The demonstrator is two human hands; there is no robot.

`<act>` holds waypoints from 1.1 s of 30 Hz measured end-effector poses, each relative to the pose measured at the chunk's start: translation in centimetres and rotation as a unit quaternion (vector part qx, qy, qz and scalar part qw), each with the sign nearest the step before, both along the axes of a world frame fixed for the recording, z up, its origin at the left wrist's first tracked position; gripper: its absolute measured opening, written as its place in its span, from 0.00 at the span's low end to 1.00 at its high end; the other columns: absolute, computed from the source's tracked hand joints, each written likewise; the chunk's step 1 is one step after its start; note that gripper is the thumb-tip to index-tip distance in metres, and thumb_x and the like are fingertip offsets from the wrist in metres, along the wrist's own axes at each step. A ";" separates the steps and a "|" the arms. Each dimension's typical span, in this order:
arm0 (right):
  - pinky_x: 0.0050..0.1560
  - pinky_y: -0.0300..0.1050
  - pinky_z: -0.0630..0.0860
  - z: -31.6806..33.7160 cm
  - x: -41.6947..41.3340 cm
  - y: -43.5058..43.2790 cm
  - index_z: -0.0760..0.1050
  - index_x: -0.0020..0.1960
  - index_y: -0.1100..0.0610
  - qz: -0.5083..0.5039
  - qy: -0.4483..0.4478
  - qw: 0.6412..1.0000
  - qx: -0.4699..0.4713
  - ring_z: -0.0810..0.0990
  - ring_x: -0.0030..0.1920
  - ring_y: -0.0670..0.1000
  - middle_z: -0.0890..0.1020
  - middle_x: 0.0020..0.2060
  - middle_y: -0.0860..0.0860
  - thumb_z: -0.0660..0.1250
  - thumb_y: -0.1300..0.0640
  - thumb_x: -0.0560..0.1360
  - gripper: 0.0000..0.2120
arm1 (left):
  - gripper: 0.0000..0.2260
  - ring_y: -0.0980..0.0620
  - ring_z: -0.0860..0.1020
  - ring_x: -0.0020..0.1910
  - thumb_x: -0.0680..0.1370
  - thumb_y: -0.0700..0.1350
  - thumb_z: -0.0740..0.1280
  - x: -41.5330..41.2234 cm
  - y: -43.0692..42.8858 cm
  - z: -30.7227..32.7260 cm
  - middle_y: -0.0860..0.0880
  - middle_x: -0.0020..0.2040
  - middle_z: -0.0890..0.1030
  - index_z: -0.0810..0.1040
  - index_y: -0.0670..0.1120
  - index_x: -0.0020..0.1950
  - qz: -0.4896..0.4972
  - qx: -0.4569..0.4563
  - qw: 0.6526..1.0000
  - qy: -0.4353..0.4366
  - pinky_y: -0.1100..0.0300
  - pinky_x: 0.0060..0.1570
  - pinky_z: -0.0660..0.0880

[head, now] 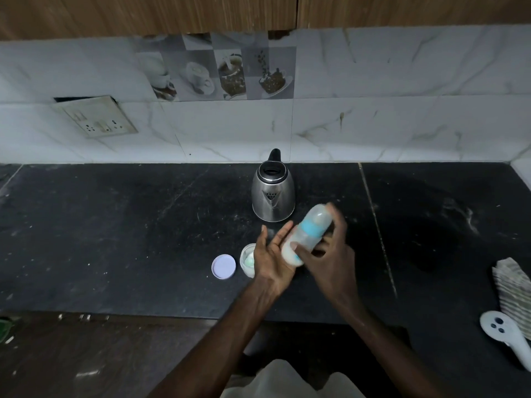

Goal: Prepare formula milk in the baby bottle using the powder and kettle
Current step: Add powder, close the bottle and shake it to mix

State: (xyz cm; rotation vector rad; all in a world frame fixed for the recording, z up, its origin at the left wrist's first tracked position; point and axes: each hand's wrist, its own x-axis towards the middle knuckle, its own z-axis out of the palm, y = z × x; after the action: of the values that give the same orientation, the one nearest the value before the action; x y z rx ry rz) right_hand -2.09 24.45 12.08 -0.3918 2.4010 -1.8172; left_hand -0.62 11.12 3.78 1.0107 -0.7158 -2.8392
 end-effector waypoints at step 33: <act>0.51 0.38 0.83 -0.1 -0.2 1.0 0.54 0.81 0.37 0.030 -0.008 1.000 0.004 0.85 0.54 0.38 0.80 0.65 0.44 0.82 0.61 0.69 0.52 | 0.35 0.37 0.75 0.73 0.80 0.66 0.62 0.3 0.3 -0.3 0.37 0.70 0.79 0.77 0.39 0.73 -0.006 0.009 1.000 -0.011 0.39 0.78 0.65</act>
State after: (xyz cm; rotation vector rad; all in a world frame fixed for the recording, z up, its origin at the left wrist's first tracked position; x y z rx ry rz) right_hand -2.24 25.48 12.00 -0.4424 2.3584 -1.7792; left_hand -0.32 11.43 3.43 1.0455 -0.7005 -2.8543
